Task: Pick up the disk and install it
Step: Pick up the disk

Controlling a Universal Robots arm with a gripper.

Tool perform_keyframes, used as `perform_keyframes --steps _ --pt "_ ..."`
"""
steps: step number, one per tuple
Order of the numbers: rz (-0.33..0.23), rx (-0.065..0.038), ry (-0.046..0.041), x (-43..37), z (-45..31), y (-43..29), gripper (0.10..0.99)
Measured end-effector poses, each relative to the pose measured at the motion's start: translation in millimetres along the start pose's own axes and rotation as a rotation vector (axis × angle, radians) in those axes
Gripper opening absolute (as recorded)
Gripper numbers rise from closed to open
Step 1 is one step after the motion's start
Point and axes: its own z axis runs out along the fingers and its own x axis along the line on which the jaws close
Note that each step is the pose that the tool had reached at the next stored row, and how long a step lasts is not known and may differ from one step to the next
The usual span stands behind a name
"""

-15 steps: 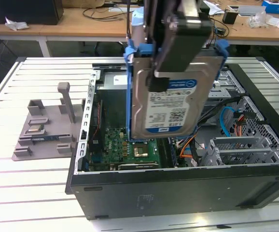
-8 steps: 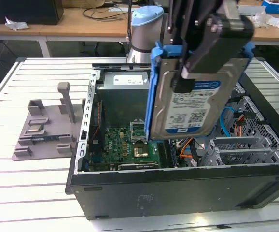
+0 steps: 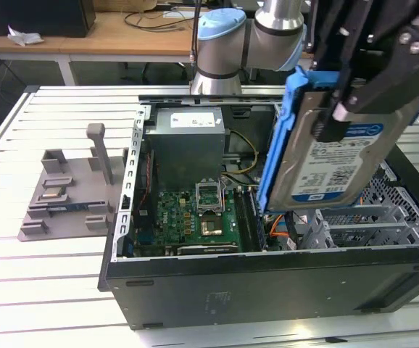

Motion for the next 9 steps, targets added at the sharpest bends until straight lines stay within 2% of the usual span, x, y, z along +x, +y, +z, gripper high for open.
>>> perform_keyframes --steps 3,9 --pt "0.000 -0.001 -0.0002 2.4 -0.8 -16.0 0.369" --pt "0.000 -0.002 -0.0002 6.0 -2.2 -42.2 0.369"
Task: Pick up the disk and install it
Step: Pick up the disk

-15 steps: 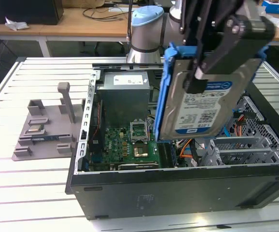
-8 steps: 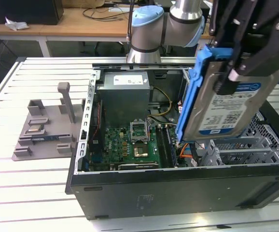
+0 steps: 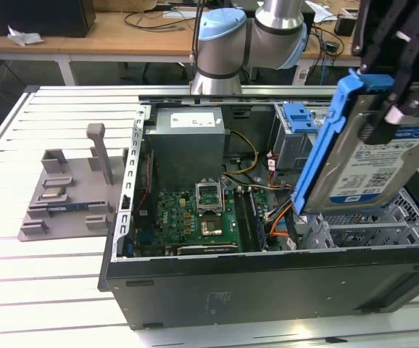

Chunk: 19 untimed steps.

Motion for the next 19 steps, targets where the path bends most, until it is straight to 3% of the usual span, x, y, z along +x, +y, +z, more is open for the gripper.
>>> perform_keyframes --steps 4,7,12,15,19 --pt "0.000 -0.001 0.0000 1.9 -0.3 -16.8 0.369" --pt "0.000 -0.001 0.0000 2.5 1.5 -23.8 0.369" --pt "0.000 -0.001 -0.0001 3.6 12.5 -41.1 0.369" --pt "0.000 -0.002 0.0001 4.0 14.8 -48.3 0.369" --pt "0.000 -0.002 0.0000 4.0 15.1 -49.1 0.369"
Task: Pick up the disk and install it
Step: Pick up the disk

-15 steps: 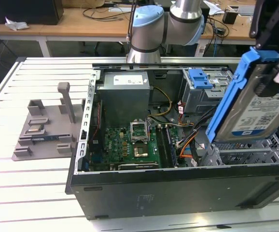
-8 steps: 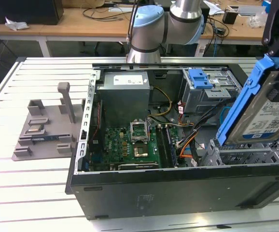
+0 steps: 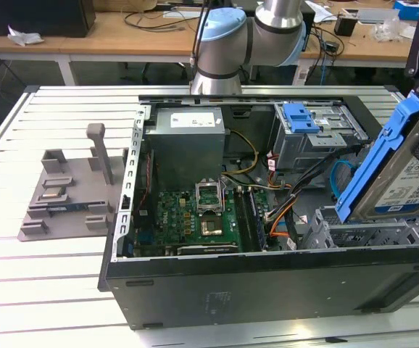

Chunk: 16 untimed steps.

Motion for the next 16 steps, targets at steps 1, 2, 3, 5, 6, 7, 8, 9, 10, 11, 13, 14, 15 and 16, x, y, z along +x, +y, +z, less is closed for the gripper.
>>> perform_keyframes --steps 1,2,3,5,6,7,8,9,10,11,13,14,15,16 --pt "0.000 0.000 -0.0001 0.0 0.0 0.0 0.369" --pt "0.000 0.000 -0.0002 0.0 0.0 0.0 0.369" --pt "0.000 0.000 -0.0002 0.0 0.0 0.0 0.369" --pt "0.002 0.001 -0.0116 0.1 0.1 0.0 0.369" --pt "0.005 0.001 -0.0260 0.0 0.0 0.0 0.369" --pt "0.008 0.002 -0.0373 0.0 0.0 0.0 0.369" --pt "0.010 0.003 -0.0482 0.0 0.0 0.0 0.369" --pt "0.012 0.003 -0.0592 0.0 0.0 0.0 0.369" --pt "0.017 0.004 -0.0815 0.0 0.0 0.0 0.369" --pt "0.024 0.005 -0.0884 0.0 0.2 -0.1 0.369" --pt "0.059 0.007 -0.0907 0.1 1.7 -0.3 0.369" --pt "0.055 0.006 -0.0894 0.2 3.7 -1.5 0.369" --pt "0.033 0.004 -0.0849 0.4 5.8 -2.2 0.369" --pt "0.015 0.002 -0.0767 0.9 14.7 -4.2 0.369"
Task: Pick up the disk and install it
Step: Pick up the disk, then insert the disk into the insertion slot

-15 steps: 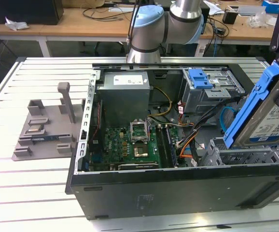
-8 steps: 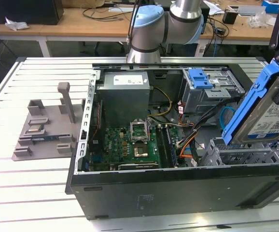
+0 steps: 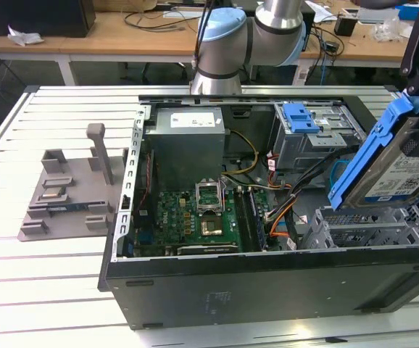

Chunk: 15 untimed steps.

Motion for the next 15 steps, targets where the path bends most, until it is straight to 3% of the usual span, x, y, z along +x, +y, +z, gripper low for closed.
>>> perform_keyframes --steps 2,10,15 --pt "0.002 0.000 -0.0001 2.8 8.5 -2.6 0.369" --pt "0.002 0.000 -0.0005 2.6 9.4 -3.2 0.369" --pt "0.002 0.000 -0.0001 -0.6 14.0 -3.9 0.369"
